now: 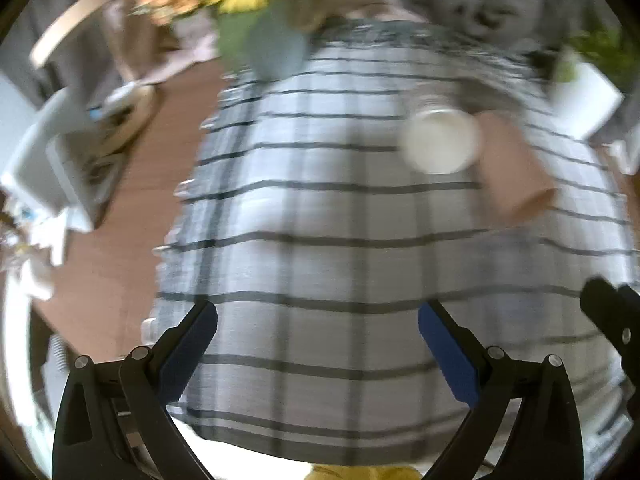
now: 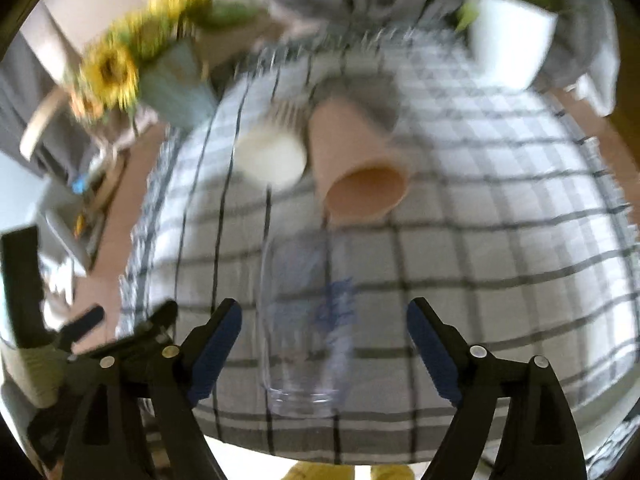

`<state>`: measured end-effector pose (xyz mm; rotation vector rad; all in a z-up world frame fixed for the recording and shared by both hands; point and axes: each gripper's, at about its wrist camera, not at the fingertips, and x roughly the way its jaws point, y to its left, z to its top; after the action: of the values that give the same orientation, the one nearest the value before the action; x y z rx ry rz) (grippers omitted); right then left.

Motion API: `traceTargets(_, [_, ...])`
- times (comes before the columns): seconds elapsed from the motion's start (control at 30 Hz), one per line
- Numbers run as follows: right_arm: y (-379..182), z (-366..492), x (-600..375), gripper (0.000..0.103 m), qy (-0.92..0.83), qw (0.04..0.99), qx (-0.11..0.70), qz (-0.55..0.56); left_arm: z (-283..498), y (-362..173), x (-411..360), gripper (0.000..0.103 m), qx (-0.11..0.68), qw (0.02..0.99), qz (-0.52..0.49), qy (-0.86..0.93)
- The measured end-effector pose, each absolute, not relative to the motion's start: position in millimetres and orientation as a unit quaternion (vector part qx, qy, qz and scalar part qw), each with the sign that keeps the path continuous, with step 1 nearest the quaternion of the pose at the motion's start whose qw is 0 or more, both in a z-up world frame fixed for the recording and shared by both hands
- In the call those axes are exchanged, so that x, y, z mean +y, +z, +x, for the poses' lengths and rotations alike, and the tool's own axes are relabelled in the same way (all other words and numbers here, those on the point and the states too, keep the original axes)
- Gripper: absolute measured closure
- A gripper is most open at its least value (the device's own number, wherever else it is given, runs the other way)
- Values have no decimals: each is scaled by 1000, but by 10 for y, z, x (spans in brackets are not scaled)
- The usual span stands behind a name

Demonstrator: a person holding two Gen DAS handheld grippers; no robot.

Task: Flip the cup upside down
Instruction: 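Turn the clear cup upside down in the right gripper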

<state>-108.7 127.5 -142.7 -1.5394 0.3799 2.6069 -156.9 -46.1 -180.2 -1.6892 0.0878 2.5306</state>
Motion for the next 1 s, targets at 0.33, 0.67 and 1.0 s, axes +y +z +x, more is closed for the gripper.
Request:
traceTargets(0.33, [-1126, -951, 1817, 17, 864, 126, 150, -464, -1762, -1764, 422, 1, 45, 184, -580, 792])
traceTargets(0.67, [-1270, -955, 2108, 17, 849, 148, 189, -470, -2052, -2071, 690, 13, 22, 195, -635, 747])
traceTargets(1.0, [-1327, -1025, 2129, 16, 850, 140, 181, -475, -2109, -2232, 652, 32, -3, 181, -658, 731])
